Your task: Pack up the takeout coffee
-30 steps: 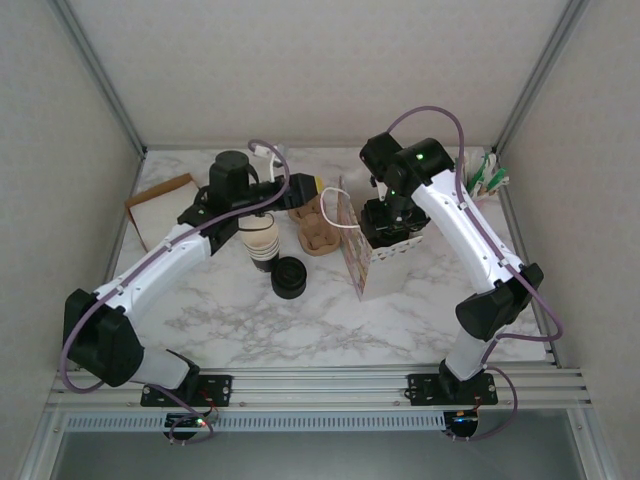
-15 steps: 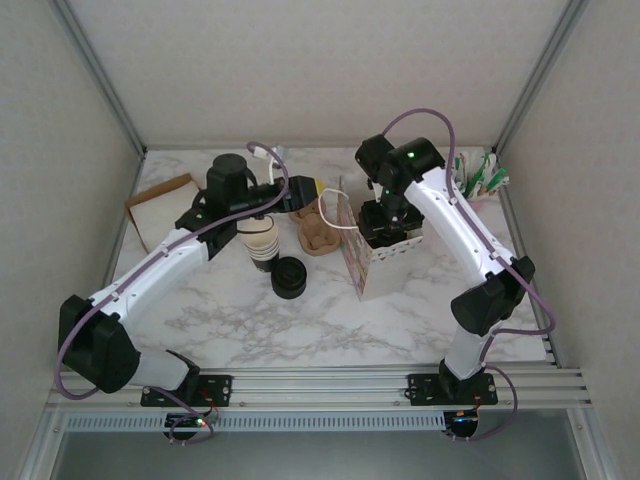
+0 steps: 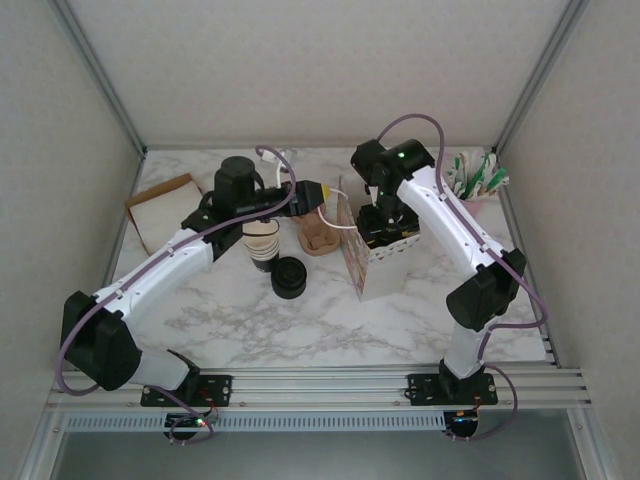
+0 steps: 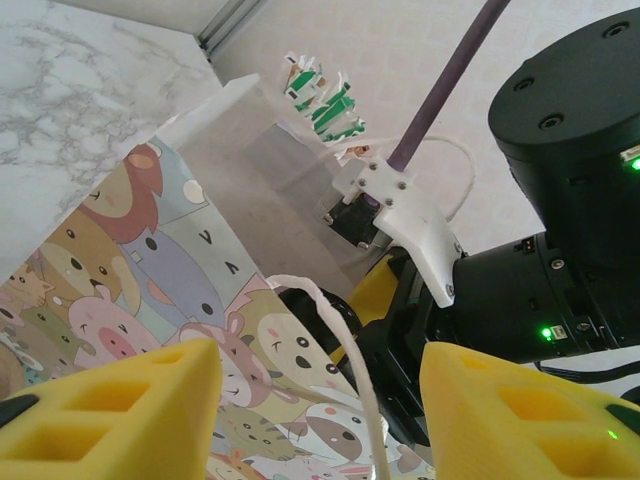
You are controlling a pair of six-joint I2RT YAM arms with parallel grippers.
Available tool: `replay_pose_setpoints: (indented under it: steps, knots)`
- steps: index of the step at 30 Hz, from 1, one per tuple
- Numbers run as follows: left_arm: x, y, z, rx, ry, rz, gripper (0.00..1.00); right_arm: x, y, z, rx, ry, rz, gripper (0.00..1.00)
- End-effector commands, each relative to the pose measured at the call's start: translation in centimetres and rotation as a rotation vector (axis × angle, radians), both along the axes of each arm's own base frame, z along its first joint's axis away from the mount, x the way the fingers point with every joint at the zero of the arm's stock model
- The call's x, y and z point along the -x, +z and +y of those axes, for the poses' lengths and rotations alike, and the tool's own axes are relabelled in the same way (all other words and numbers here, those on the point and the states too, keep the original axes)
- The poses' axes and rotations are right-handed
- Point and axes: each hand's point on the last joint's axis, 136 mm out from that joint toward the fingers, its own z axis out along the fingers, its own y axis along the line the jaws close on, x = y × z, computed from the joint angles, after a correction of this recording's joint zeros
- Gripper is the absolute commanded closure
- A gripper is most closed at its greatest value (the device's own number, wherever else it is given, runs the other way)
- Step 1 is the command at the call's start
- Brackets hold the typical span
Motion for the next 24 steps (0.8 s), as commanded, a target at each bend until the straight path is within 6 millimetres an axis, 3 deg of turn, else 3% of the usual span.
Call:
replay_pose_setpoints:
  steps: [1,18,24]
  knots:
    - [0.1,0.7,-0.4,0.01,-0.021,-0.03,0.46,2.5,-0.8,-1.7,0.074,0.003,0.14,0.31]
    - [-0.2,0.3,-0.4,-0.007,-0.015,-0.022,0.46,1.8,-2.6,-0.9,0.038,0.02,0.152,0.31]
    - [-0.7,-0.2,-0.1,-0.031,0.015,-0.025,0.44,1.6,-2.5,-0.7,0.018,0.026,0.14,0.31]
